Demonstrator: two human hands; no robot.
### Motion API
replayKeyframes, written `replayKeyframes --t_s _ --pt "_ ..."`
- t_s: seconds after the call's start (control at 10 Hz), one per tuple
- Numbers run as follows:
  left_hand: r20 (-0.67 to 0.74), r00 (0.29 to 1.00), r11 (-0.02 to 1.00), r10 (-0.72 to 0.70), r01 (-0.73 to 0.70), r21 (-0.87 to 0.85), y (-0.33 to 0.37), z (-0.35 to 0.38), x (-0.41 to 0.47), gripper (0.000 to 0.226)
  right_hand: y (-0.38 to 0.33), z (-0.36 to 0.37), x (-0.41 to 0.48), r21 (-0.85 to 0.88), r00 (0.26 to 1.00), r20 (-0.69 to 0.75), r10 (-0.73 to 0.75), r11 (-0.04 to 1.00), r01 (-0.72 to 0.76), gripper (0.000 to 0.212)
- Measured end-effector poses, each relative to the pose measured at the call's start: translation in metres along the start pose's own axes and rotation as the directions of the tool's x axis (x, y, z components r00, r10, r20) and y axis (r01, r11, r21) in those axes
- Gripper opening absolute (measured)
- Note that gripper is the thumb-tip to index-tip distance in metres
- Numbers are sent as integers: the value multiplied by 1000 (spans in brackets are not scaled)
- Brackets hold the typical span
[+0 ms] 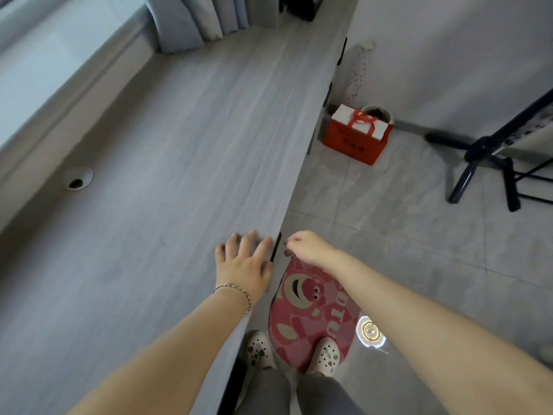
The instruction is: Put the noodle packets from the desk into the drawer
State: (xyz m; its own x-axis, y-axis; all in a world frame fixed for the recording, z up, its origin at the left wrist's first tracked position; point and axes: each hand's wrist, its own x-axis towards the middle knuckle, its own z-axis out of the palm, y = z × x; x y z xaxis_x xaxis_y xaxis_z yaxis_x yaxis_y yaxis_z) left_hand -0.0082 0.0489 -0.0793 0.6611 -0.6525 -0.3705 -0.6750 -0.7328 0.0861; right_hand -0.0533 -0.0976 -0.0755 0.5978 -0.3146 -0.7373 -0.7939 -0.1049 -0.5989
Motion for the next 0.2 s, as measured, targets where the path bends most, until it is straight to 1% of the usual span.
replayKeyframes --t_s 0.1,0.2 --pt "235 968 996 -92 87 32 15 -48 20 37 -14 -28 -15 -280 997 76 7 960 15 44" --pt "355 935 986 -24 81 -145 37 -101 47 35 -34 -61 -40 -422 997 77 0 906 32 43"
